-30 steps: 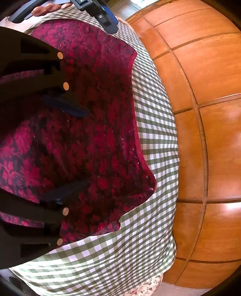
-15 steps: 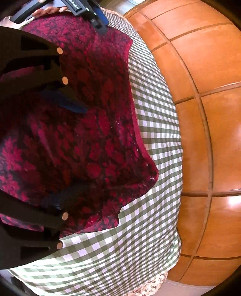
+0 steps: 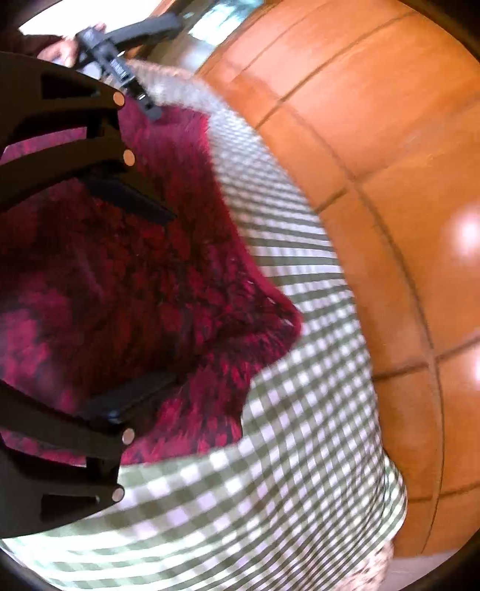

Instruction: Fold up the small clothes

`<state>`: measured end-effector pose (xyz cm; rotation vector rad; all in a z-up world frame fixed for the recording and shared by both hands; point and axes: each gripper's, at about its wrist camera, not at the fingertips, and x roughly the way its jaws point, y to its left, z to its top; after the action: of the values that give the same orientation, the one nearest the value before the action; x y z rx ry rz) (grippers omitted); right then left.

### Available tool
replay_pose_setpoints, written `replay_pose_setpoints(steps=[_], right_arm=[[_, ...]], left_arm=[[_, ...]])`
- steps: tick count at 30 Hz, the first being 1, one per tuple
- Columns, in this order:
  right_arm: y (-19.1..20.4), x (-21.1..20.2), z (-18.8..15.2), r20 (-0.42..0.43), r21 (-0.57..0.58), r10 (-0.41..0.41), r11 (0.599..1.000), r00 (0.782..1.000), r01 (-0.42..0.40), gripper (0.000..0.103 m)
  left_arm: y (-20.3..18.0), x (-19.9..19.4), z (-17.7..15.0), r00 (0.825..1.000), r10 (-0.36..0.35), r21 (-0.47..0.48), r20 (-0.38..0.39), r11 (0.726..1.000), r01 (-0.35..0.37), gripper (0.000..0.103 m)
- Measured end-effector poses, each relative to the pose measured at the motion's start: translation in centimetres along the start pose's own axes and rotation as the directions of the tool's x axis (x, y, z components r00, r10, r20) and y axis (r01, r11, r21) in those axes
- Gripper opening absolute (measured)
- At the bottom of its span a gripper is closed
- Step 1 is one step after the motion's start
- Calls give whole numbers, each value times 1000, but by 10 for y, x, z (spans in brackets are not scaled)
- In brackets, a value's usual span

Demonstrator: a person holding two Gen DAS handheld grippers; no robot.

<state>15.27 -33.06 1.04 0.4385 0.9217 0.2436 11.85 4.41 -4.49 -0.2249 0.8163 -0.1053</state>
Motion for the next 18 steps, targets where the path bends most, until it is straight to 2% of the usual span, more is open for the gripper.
replay_pose_setpoints(steps=[3, 5, 8, 11, 13, 14, 16, 17, 18], right_arm=[[-22, -22, -8, 24, 37, -40, 999, 999, 39, 96], [-42, -27, -19, 1, 74, -51, 996, 999, 51, 96], [-69, -27, -38, -54, 168, -3, 986, 999, 12, 96], [-83, -30, -59, -70, 241, 100, 967, 993, -80, 96], [-85, -29, -69, -79, 274, 174, 951, 982, -147, 97], [-83, -27, -73, -84, 267, 183, 951, 979, -155, 97], [-78, -26, -75, -91, 247, 184, 956, 979, -157, 97], [-75, -25, -75, -92, 244, 175, 958, 980, -148, 95], [-75, -25, -74, -97, 242, 173, 959, 980, -145, 87]], left_arm=[[-1, -18, -8, 1000, 10, 4, 24, 1000, -10, 79], [-2, -28, -16, 999, 16, 8, 29, 1000, -16, 79], [-5, -39, -28, 1000, 4, 15, 30, 1000, -4, 79], [-7, -48, -37, 999, -4, 34, 32, 999, 3, 78], [-7, -51, -41, 999, -32, 25, 24, 999, 32, 69], [-7, -52, -43, 999, -50, 17, 13, 999, 50, 69], [-7, -51, -46, 997, -77, 2, -3, 997, 77, 58], [-8, -49, -48, 997, -75, 8, -12, 997, 75, 56], [-10, -46, -49, 998, -65, 22, -24, 998, 65, 56]])
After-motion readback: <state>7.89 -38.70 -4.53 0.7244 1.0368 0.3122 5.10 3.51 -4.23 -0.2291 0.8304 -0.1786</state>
